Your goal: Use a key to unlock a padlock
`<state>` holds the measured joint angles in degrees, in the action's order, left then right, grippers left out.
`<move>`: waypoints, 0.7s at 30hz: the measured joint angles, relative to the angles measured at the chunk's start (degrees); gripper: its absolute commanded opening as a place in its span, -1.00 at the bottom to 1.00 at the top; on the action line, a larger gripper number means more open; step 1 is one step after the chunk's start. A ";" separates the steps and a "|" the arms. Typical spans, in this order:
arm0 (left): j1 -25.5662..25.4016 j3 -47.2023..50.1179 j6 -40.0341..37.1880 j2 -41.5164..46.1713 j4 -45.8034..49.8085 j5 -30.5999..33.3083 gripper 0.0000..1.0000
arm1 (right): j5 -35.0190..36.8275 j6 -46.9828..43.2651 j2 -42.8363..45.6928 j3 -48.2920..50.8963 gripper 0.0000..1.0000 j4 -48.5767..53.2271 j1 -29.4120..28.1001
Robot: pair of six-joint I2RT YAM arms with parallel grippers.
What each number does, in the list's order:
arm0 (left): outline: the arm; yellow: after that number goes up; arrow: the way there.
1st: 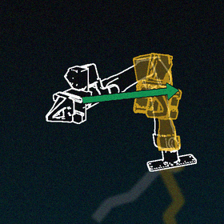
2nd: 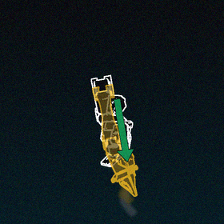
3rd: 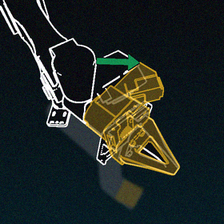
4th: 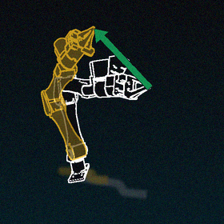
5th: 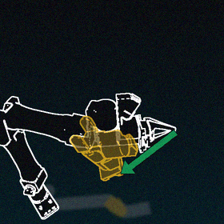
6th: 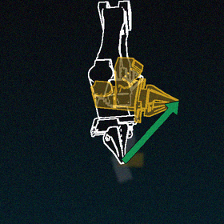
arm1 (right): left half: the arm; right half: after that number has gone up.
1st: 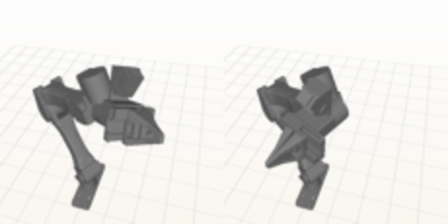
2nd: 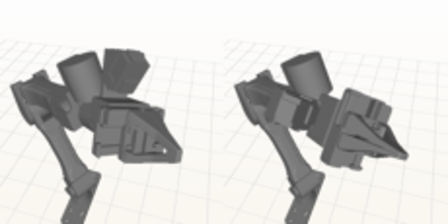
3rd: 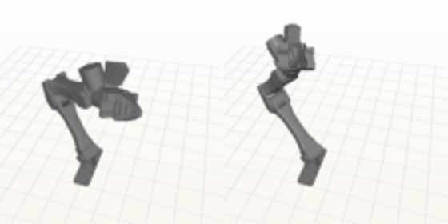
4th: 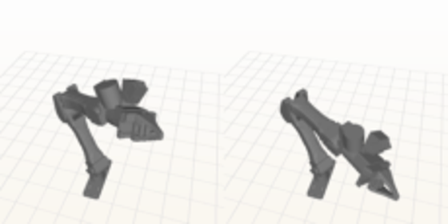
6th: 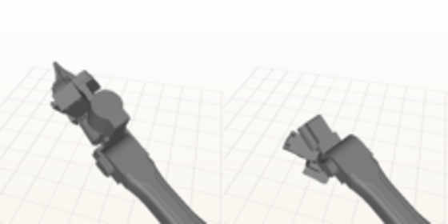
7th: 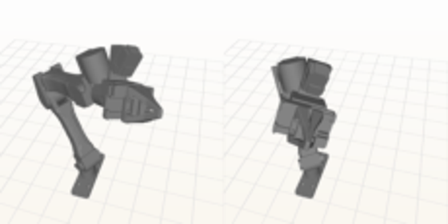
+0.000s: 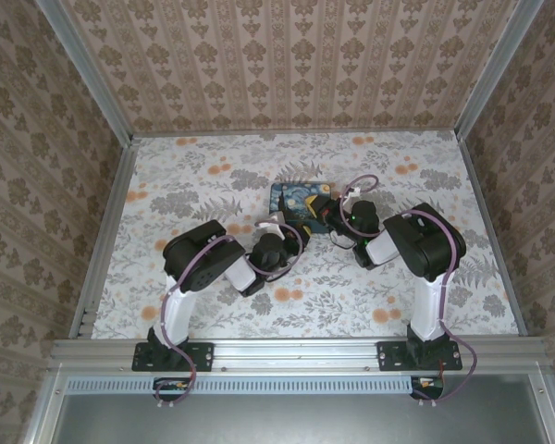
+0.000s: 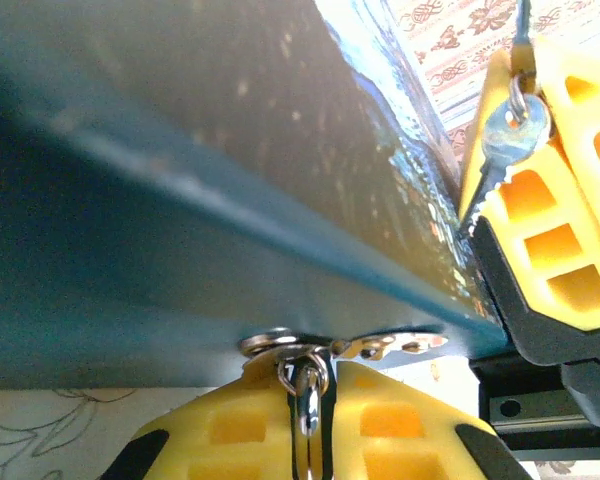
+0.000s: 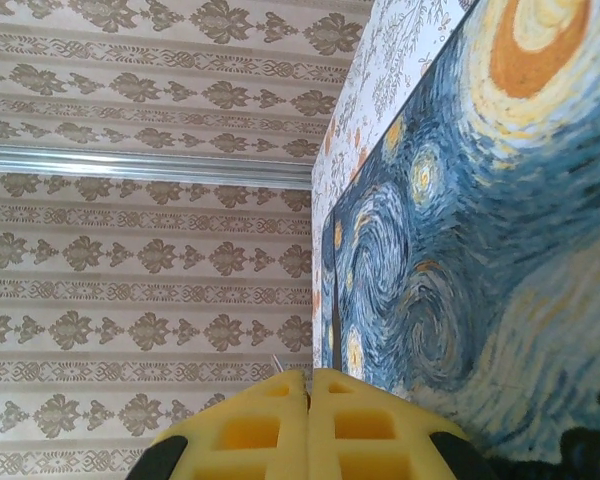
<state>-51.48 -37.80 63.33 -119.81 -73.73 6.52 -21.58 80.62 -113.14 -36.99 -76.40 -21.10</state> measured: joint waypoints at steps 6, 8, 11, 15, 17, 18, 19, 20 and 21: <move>1.75 2.08 1.68 1.57 0.42 -1.88 -1.00 | -1.03 0.42 5.53 2.47 -1.00 2.36 0.98; 2.16 3.10 2.32 2.25 0.50 -2.56 -1.00 | -1.51 0.35 8.48 3.61 -1.00 3.34 1.05; 2.86 4.70 3.15 3.43 0.70 -3.61 -1.00 | -2.38 0.11 12.90 6.25 -1.00 4.02 1.05; 3.72 7.13 4.07 5.81 1.36 -5.20 -1.00 | -3.41 -1.09 17.94 11.74 -1.00 5.57 1.03; 4.04 8.00 4.55 6.58 1.53 -5.77 -1.00 | -3.78 -1.60 19.82 14.67 -1.00 6.67 0.85; 4.35 8.39 4.83 6.93 1.62 -6.23 -1.00 | -3.87 -1.97 20.59 15.96 -1.00 7.32 0.68; 4.37 8.70 5.03 7.21 1.66 -6.60 -1.00 | -3.91 -2.27 21.27 17.03 -1.00 7.96 0.48; 4.55 9.03 5.29 7.52 1.68 -6.88 -1.00 | -3.91 -2.69 22.01 18.18 -1.00 8.57 0.15; 4.70 9.33 5.46 7.85 1.70 -7.28 -1.00 | -3.91 -2.91 22.82 19.39 -1.00 9.27 -0.35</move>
<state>-46.78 -28.47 68.79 -111.96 -72.03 -0.75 -25.50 77.71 -90.32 -17.61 -67.13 -21.45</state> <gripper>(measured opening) 0.094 0.068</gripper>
